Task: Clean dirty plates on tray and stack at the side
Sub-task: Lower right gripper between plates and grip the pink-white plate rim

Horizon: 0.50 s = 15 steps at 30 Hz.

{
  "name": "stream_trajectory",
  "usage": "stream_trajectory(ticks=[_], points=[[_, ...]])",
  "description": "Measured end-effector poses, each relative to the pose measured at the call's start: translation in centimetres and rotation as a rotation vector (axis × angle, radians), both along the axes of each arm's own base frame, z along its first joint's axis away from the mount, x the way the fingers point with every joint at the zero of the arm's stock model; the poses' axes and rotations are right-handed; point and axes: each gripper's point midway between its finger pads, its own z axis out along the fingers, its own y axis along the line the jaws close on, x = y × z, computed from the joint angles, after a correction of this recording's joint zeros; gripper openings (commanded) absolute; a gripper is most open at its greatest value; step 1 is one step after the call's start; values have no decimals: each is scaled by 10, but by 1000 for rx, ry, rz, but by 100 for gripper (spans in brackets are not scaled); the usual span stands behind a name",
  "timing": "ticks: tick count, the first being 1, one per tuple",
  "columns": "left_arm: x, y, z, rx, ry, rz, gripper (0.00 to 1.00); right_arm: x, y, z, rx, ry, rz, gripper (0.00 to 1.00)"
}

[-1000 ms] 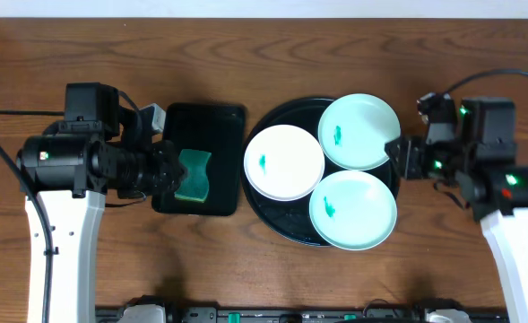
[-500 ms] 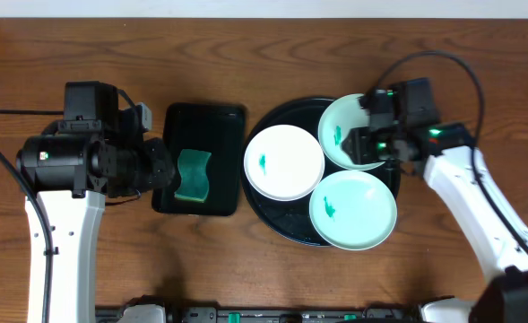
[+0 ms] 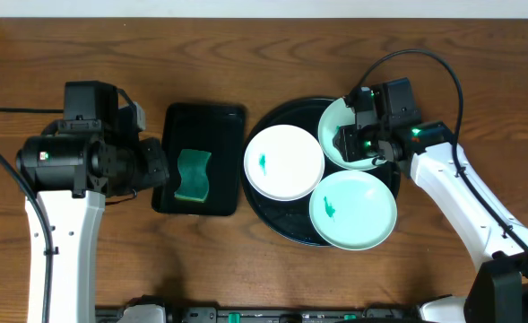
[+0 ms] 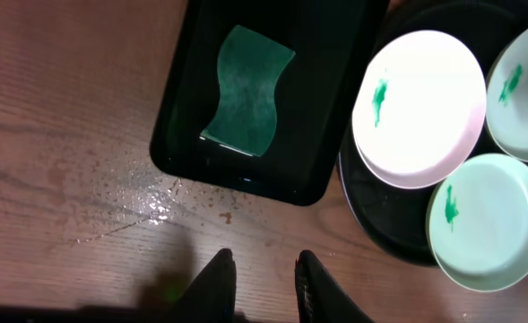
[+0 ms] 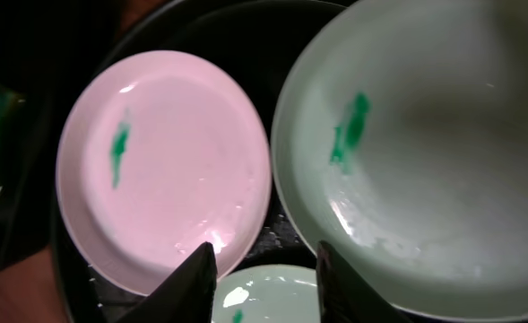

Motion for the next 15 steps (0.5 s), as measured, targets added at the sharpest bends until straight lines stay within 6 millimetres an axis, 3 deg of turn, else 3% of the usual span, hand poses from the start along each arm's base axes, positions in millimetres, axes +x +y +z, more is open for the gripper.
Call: stream_trajectory(ticks=[5,10,15], points=[[2,0,0,2,-7,0,25,-16,3,-6,76,136,-132,40],[4,0,1,2,-19,0,25,-21,39,4,208,178,-150,44],[5,0,1,2,-21,0,25,-22,69,11,210,108,-64,40]])
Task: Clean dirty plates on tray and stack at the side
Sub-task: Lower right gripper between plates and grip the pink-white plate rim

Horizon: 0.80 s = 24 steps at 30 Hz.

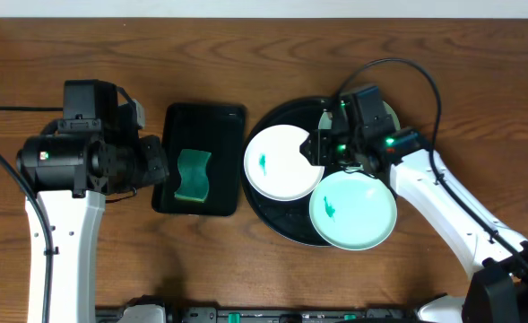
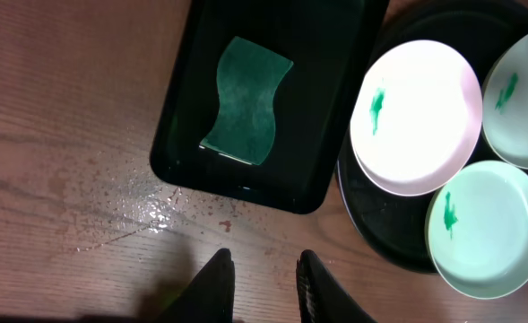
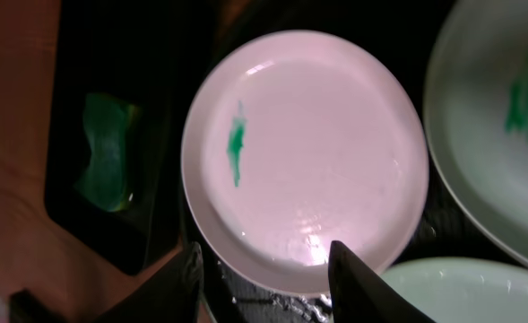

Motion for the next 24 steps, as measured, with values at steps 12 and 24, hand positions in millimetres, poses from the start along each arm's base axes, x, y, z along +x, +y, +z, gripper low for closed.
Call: stream_trajectory(ticks=[12,24], points=[[1,0,0,1,-5,0,27,18,-24,-5,-220,-183,107,5],[2,0,-6,-1,2,3,29,15,-32,-15,-255,-140,84,21]])
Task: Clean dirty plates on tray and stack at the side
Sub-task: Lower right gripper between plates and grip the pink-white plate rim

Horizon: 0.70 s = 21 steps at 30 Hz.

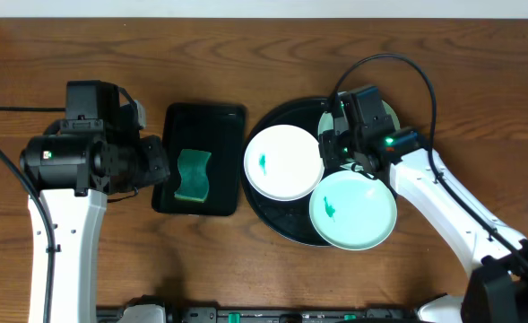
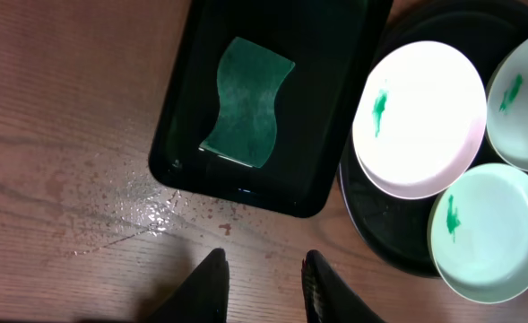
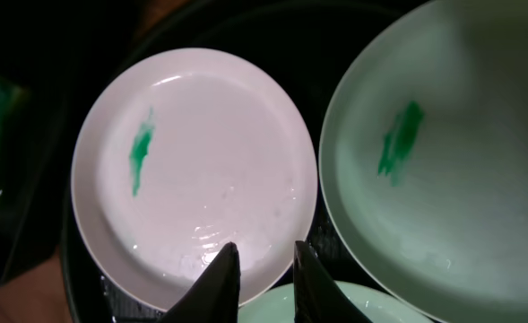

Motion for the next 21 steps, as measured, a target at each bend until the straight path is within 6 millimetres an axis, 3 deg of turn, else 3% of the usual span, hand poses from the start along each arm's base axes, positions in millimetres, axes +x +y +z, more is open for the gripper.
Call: stream_trajectory(ticks=[10,16,21], points=[[0,0,0,0,0,0,29,-9,-5,-66,-67,177,-36,24],[0,0,0,0,0,0,29,-10,-6,-69,-70,187,-43,27],[0,0,0,0,0,0,29,-7,-6,-70,-69,182,-65,21]])
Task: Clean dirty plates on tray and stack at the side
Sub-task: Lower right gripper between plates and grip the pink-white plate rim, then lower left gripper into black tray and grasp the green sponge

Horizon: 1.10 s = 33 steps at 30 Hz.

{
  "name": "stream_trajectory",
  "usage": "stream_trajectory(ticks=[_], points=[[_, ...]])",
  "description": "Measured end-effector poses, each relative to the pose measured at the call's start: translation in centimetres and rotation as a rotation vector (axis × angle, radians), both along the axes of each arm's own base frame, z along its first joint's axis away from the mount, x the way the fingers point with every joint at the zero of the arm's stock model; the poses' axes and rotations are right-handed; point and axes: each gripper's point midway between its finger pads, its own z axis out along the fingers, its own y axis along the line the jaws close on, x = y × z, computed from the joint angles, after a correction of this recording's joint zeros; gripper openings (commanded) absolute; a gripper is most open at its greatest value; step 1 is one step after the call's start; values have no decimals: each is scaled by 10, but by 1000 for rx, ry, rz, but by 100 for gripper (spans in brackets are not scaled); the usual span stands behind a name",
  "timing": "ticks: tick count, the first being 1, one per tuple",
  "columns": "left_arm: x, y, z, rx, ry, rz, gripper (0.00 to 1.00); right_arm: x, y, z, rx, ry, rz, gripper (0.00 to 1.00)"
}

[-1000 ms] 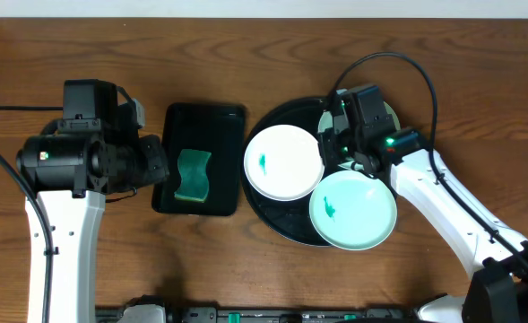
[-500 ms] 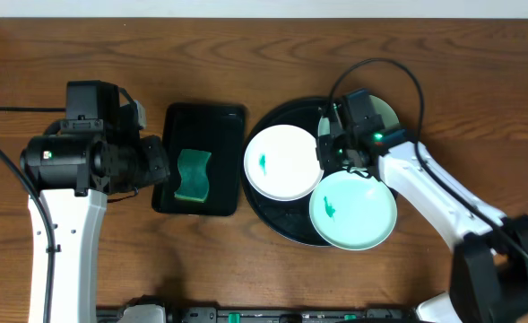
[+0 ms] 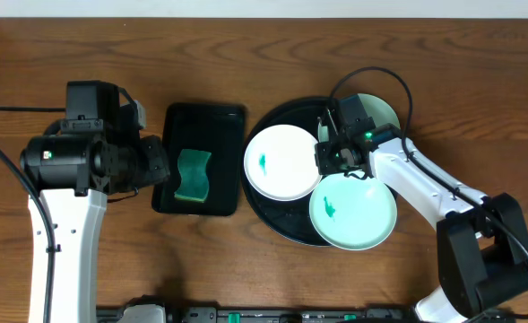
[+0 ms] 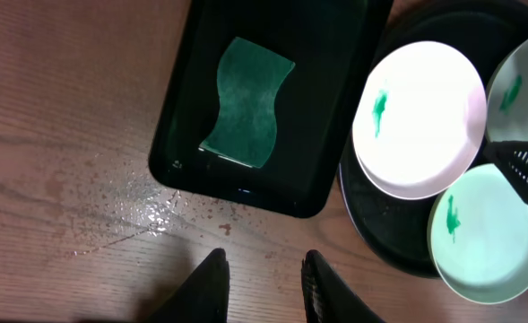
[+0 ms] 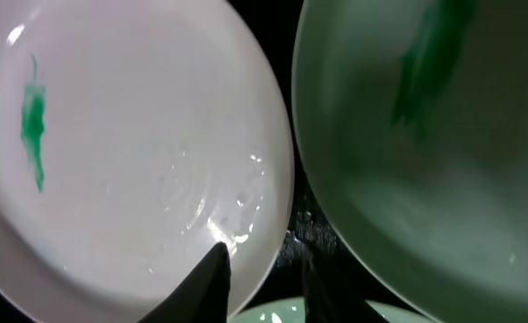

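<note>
A white plate [image 3: 283,161] with a green smear lies on the round black tray [image 3: 268,213], beside two mint plates: one in front [image 3: 353,211] and one behind [image 3: 378,115]. All three carry green marks. My right gripper [image 5: 262,256] is open and low over the white plate's right rim. One finger [image 5: 212,278] is above the white plate [image 5: 138,135]; the other sits in the dark gap next to the rear mint plate [image 5: 425,135]. My left gripper [image 4: 262,269] hangs open over bare wood, near the rectangular tray holding the green sponge [image 4: 246,103].
The black rectangular tray [image 3: 205,112] with the sponge [image 3: 194,175] stands left of the round tray. Water droplets [image 4: 147,206] spot the wood by its front corner. The right arm's cable loops over the back right of the table.
My right gripper has come down closer to the white plate's right rim, which now fills its view, and its fingers stand slightly wider apart. The left arm and all plates are unmoved.
My right gripper was first over the rear mint plate. Then it stood further left over the white plate with its jaws wide. Then it was between the white and rear mint plates, and now sits low astride the white plate's rim. The left arm stayed put.
</note>
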Motion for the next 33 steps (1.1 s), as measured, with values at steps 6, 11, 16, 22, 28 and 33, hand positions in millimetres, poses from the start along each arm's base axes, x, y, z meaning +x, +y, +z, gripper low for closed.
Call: stream_trajectory(ticks=[6,11,16,22,28,33], points=[[0,0,0,0,1,0,29,3,-1,-18,-14,24,-20,15],[0,0,0,0,1,0,29,3,-1,-25,-21,35,-27,6],[0,0,0,0,1,0,29,4,-1,-24,-19,32,-31,2],[0,0,0,1,-1,1,29,4,-1,-24,-18,32,-31,1],[2,6,0,33,-7,11,29,4,-1,-24,-17,30,-31,1],[9,8,-3,46,-9,15,33,6,0,-24,-15,25,-31,1]])
